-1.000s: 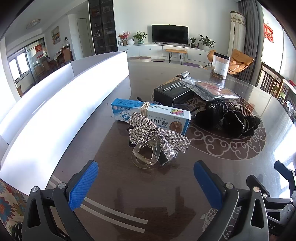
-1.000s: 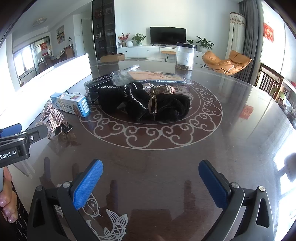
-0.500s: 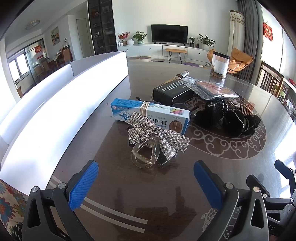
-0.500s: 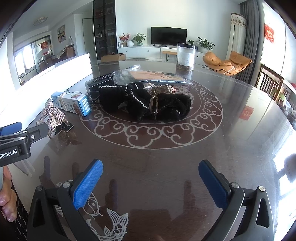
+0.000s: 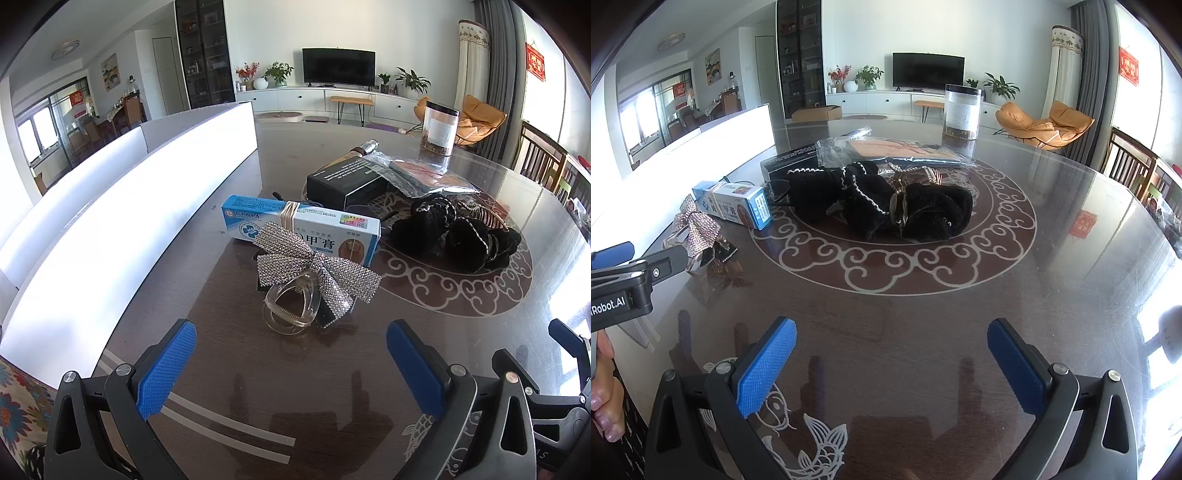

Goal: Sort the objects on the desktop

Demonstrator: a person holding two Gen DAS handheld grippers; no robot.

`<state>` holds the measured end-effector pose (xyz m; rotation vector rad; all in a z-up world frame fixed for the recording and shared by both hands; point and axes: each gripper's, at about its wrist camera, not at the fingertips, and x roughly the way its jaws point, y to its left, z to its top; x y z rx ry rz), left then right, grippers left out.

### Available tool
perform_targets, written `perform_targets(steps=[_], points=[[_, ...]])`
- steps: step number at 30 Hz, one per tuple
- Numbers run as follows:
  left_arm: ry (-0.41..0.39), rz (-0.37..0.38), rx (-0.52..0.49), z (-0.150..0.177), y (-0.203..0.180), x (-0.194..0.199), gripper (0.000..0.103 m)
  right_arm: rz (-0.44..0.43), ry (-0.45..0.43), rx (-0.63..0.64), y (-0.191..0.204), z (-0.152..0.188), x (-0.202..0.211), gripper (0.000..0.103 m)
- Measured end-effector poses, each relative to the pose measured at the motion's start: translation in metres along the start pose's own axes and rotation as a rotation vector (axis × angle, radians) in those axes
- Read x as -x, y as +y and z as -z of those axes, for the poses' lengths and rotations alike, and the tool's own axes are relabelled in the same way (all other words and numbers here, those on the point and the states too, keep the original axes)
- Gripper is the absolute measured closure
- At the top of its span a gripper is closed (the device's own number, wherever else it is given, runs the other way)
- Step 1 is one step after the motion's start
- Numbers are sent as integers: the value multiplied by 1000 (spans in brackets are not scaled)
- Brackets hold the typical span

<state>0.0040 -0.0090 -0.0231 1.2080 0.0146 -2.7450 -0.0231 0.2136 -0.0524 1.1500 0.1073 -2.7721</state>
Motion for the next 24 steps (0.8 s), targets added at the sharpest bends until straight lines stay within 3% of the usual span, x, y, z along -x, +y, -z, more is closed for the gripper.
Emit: perform_targets(steps=[15, 24], points=[[1, -3, 4, 1, 2, -4, 0, -1, 3, -1, 1, 1, -1, 0], [44, 10, 71, 0, 18, -10, 0, -6, 7, -7, 1, 4, -4, 0]])
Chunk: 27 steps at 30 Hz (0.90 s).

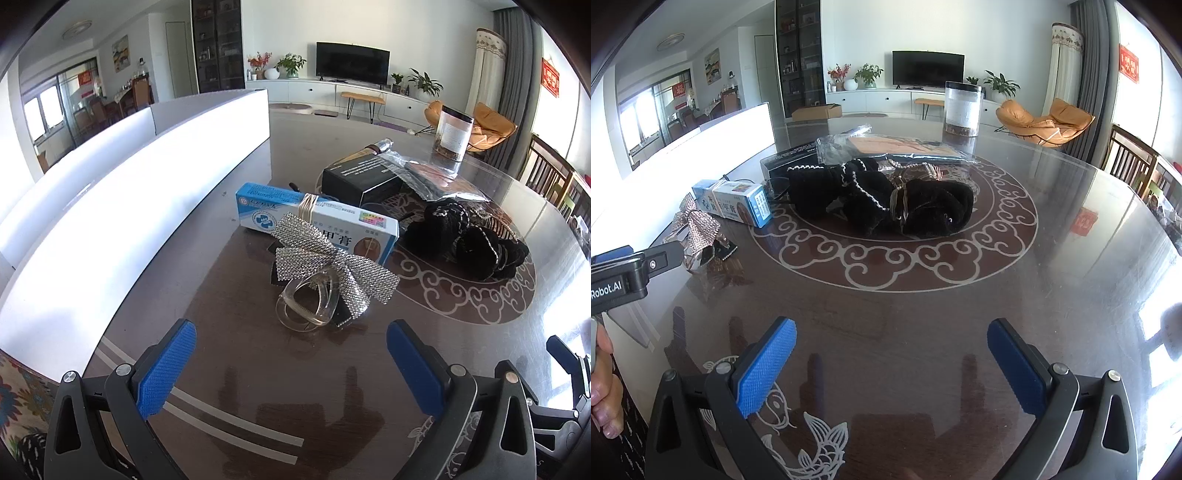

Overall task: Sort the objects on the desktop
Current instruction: 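Close the left tool on the silver bow clip while the right tool reaches the black scrunchies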

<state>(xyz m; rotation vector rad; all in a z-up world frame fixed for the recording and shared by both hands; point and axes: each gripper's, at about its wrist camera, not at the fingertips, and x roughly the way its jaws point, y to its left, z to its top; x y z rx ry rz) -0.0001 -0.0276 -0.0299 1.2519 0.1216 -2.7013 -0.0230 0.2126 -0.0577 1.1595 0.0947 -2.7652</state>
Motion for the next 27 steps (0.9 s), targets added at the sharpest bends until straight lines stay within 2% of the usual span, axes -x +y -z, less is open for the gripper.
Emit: perform_targets(steps=[8, 10, 13, 19, 21, 27], points=[[75, 66, 72, -7, 10, -10, 0, -26, 0, -31, -5, 0, 1, 0], [70, 86, 75, -14, 6, -10, 0, -36, 3, -33, -5, 1, 1, 0], [72, 66, 63, -29, -4, -15, 0, -46, 2, -31, -5, 1, 1, 0], [150, -3, 95, -48, -11, -52, 0, -66, 4, -41, -7, 1, 2, 0], [169, -20, 89, -47, -7, -56, 0, -69, 3, -42, -7, 1, 2, 0], [146, -90, 31, -43, 27, -39, 0, -75, 4, -46, -8, 1, 2, 0]])
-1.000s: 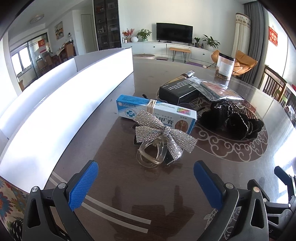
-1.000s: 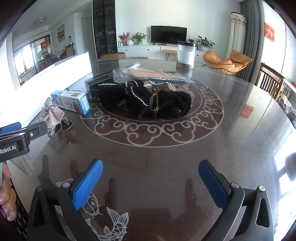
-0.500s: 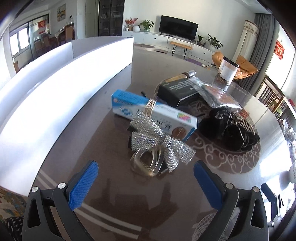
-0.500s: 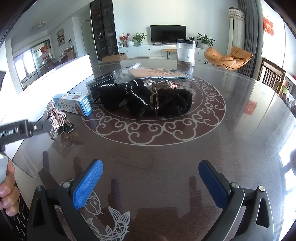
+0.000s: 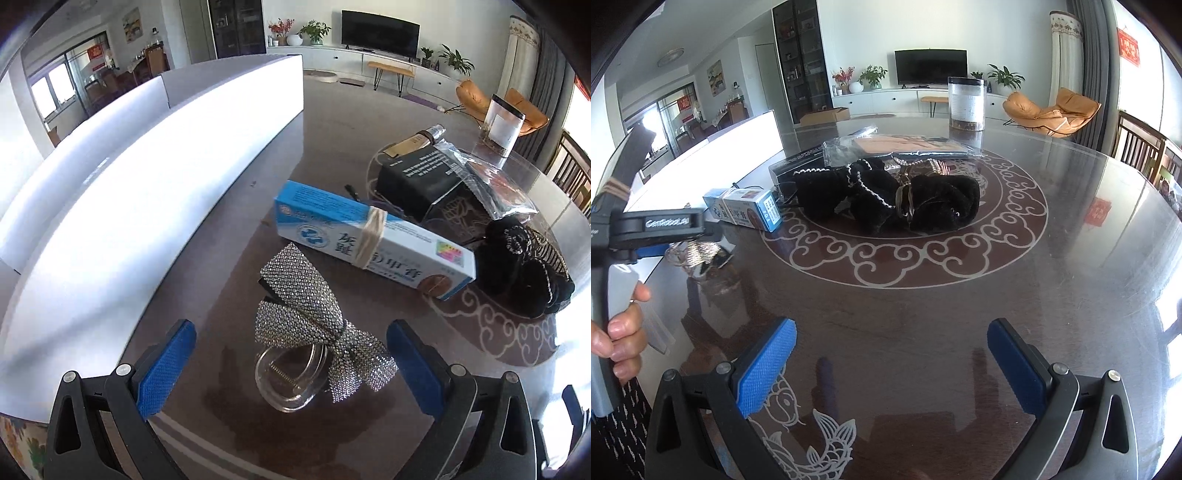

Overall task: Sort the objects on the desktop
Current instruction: 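Close the left tool on the silver bow clip while the right tool reaches the black scrunchies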

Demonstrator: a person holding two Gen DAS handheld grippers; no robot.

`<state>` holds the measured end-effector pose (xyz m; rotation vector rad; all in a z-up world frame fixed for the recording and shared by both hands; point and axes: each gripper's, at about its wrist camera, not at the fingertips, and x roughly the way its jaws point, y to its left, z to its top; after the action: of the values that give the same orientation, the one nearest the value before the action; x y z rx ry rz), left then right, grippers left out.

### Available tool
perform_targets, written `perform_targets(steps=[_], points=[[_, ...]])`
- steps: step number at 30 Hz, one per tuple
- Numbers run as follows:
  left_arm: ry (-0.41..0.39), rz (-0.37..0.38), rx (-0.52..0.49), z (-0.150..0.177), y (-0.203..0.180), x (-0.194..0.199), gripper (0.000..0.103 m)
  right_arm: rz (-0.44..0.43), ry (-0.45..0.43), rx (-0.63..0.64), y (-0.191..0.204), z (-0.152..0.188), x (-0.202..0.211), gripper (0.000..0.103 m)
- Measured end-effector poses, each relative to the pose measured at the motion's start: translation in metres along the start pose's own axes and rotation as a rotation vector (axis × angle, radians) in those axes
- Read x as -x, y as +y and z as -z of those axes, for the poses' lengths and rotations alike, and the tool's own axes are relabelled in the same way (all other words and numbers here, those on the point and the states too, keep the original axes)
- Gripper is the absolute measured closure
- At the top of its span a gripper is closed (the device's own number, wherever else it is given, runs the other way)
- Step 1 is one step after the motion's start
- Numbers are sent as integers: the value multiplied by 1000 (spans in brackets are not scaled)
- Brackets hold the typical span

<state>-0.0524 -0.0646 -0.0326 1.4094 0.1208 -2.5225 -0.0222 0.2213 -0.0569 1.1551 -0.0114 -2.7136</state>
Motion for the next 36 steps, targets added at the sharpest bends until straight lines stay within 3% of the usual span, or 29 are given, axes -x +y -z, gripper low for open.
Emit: perform_targets(steps=[5, 12, 15, 19, 24, 28, 31, 36], points=[[58, 88, -39, 1, 15, -8, 0, -8, 4, 2, 1, 0, -2, 0], [80, 17, 83, 3, 30, -23, 0, -9, 5, -5, 0, -1, -2, 0], [72, 2, 88, 6, 35, -24, 0, 4, 6, -3, -1, -3, 1, 0], [70, 35, 123, 9, 42, -24, 0, -32, -31, -44, -16, -32, 12, 0], [56, 56, 139, 10, 41, -24, 0, -58, -9, -155, -47, -90, -22, 0], [50, 66, 138, 11, 40, -23, 0, -134, 80, -228, -55, -119, -70, 0], [46, 68, 139, 12, 41, -22, 0, -268, 140, -289, -54, -114, -85, 0], [41, 86, 134, 12, 39, -23, 0, -519, 196, -90, -17, -90, -55, 0]])
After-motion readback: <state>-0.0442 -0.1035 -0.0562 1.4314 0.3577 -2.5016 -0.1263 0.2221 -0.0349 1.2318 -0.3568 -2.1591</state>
